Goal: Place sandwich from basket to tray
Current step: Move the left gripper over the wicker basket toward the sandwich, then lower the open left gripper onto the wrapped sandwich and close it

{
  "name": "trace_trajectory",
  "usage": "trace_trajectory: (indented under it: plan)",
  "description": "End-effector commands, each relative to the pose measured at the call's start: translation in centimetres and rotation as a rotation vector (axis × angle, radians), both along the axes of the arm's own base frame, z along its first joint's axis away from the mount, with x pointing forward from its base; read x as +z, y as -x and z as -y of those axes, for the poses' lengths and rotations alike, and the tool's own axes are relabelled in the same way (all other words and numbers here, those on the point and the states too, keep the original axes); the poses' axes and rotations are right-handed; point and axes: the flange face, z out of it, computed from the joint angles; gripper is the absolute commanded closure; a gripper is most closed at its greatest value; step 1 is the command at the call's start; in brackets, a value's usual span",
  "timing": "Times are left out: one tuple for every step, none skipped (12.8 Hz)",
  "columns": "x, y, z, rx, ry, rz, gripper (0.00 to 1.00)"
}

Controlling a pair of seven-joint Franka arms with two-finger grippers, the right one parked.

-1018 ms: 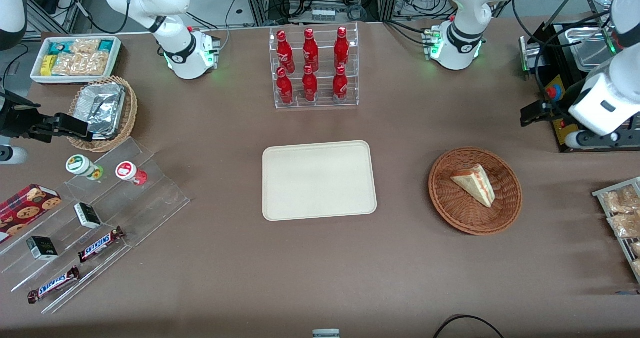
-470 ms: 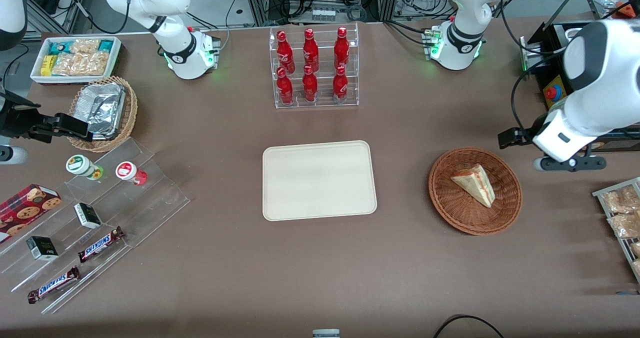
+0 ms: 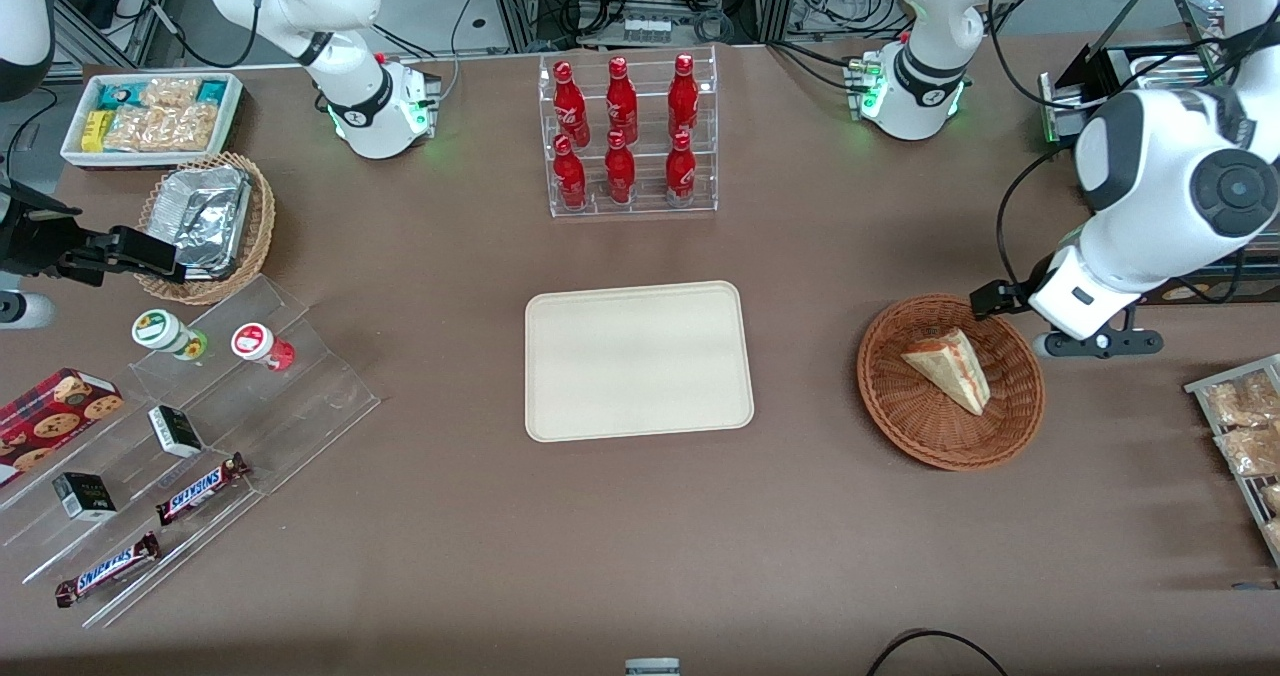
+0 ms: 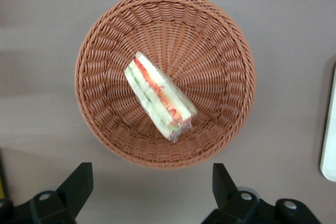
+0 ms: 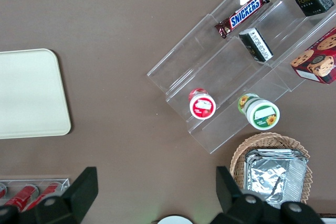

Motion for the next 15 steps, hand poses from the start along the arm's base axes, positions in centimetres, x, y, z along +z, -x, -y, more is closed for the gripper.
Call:
trace_trajectory:
  plan:
    - [-2.3, 0.2, 0.0, 0.060, -0.011, 0.014, 0.00]
    - [-3.1, 0.0, 0.0, 0.089, -0.012, 0.008, 0.00]
    - [-3.8, -0.2, 0.0, 0.109, -0.012, 0.006, 0.00]
    - [-4.3, -0.2, 0.1, 0.139, -0.013, 0.006, 0.00]
    - [-4.9, -0.4, 0.1, 0.180, -0.013, 0.007, 0.00]
    - [-5.3, -0.3, 0.1, 0.241, -0.014, 0.014, 0.00]
    - [-5.8, -0.4, 0.3, 0.337, -0.016, 0.013, 0.00]
    - [-6.4, -0.6, 0.4, 0.439, -0.022, 0.011, 0.00]
    - [-6.5, -0.7, 1.0, 0.506, -0.022, 0.027, 0.00]
    - [-7.1, -0.7, 1.8, 0.552, -0.026, 0.021, 0.00]
    - [-7.5, -0.9, 1.8, 0.606, -0.030, 0.017, 0.00]
    - [-7.9, -0.9, 1.8, 0.628, -0.030, 0.018, 0.00]
    - [-8.1, -1.0, 1.9, 0.655, -0.025, 0.025, 0.00]
    - [-8.6, -1.0, 1.7, 0.700, -0.027, 0.021, 0.00]
    - [-8.8, -1.0, 1.8, 0.704, -0.027, 0.020, 0.00]
